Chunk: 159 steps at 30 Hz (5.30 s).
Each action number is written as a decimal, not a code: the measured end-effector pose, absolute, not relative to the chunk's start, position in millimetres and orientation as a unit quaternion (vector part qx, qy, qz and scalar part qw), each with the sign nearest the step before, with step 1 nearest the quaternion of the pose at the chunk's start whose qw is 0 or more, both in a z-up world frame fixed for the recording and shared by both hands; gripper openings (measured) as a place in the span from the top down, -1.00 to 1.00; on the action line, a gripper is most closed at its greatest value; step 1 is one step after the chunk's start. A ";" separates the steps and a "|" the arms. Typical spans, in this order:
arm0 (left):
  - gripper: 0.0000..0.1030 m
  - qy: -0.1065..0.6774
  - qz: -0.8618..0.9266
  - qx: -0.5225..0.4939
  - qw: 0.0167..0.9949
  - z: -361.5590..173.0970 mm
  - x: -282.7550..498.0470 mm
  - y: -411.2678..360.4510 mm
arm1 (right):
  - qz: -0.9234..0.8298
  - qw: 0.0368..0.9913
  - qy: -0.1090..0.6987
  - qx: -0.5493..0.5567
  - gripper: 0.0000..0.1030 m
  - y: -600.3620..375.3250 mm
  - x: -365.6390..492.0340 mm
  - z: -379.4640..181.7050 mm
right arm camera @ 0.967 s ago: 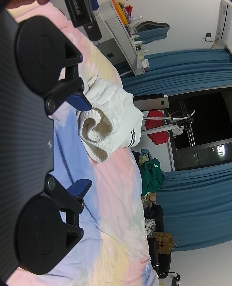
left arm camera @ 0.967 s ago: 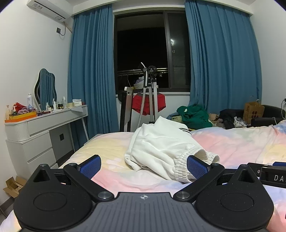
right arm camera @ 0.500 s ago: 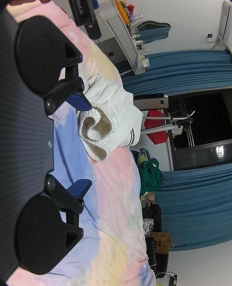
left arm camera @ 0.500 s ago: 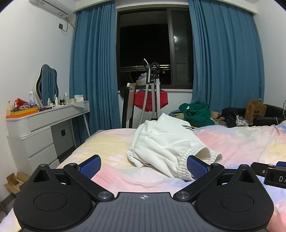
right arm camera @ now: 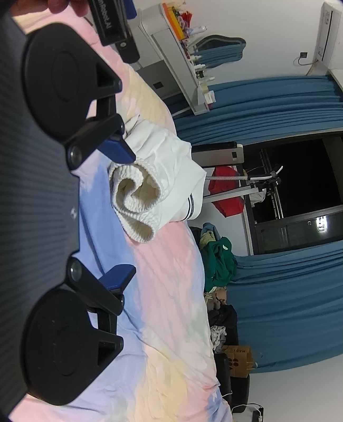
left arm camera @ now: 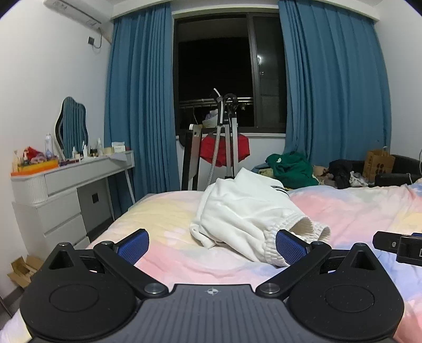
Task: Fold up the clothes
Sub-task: 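Move both tools toward the white sweatpants on the bed, then grasp the ribbed cuff of the white sweatpants with the left gripper, then grasp the other ribbed cuff with the right gripper while the left gripper holds its cuff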
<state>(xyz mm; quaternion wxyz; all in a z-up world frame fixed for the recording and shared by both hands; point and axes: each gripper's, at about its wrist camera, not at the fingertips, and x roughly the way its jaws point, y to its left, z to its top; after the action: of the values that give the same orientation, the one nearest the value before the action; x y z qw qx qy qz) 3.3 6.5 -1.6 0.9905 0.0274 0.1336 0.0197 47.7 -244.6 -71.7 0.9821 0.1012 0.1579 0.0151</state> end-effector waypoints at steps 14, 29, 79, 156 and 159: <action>-0.99 0.138 0.013 -0.013 0.990 2.9 9.4 20.9 | -0.005 0.980 0.162 0.117 -0.64 -241.6 40.0 -47.1; -0.92 0.194 -0.065 0.043 0.978 -31.7 31.5 -2.7 | -0.032 0.966 0.208 0.151 -0.64 -264.2 47.0 -46.6; 0.77 0.261 -0.070 -0.031 0.962 35.0 108.1 84.3 | 0.027 0.971 0.205 0.118 -0.62 -259.5 87.8 -94.6; -0.52 0.283 -0.194 -0.290 0.893 -16.6 54.7 143.9 | 0.081 0.952 0.292 0.029 0.62 -150.1 106.0 -119.3; -0.52 0.301 -0.206 -0.319 0.875 -28.5 62.5 144.7 | 0.080 0.954 0.288 0.029 0.62 -149.0 104.4 -116.7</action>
<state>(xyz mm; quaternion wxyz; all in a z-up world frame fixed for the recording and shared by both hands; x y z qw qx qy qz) 62.5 144.7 -28.5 0.8748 -0.3192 0.3006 -0.2063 104.4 -149.0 -116.7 0.9537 0.0290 0.2884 0.0800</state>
